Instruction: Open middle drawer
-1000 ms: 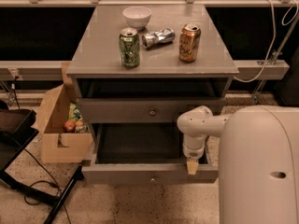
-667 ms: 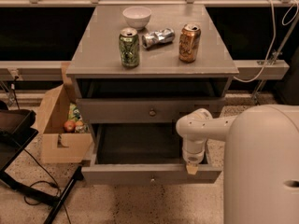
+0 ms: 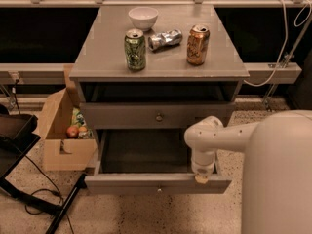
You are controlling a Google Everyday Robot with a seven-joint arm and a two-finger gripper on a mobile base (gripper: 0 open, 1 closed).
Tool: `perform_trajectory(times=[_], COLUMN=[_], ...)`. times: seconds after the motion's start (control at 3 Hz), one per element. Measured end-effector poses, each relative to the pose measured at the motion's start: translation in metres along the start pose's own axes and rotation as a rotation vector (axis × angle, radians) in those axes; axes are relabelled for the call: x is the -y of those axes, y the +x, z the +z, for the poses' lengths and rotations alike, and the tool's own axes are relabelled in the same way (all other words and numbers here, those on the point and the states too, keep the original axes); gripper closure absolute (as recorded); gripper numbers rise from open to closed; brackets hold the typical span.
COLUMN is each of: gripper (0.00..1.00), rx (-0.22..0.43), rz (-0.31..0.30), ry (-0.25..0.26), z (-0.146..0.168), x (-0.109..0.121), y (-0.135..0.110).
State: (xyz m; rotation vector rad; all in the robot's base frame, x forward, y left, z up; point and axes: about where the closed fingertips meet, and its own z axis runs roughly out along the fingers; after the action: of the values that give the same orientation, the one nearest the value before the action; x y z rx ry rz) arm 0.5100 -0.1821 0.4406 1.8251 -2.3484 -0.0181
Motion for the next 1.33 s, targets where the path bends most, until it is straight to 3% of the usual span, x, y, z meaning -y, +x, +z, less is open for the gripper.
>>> perform_trajectory(times=[0.33,0.67,1.0,1.33], gripper=[1.0,1.0,0.82,0.51], rx=[0.064,0.093,0.038,-0.019], rz=[0.1,0.23,0.363,0.38], ry=[0.056,0.061,0.021,0.002], z=[-0.034,-0.068,-0.078,-0.072], x=[-0.05,-0.126,-0.211,-0.243], y=[0.001,0.011,0.05,0.072])
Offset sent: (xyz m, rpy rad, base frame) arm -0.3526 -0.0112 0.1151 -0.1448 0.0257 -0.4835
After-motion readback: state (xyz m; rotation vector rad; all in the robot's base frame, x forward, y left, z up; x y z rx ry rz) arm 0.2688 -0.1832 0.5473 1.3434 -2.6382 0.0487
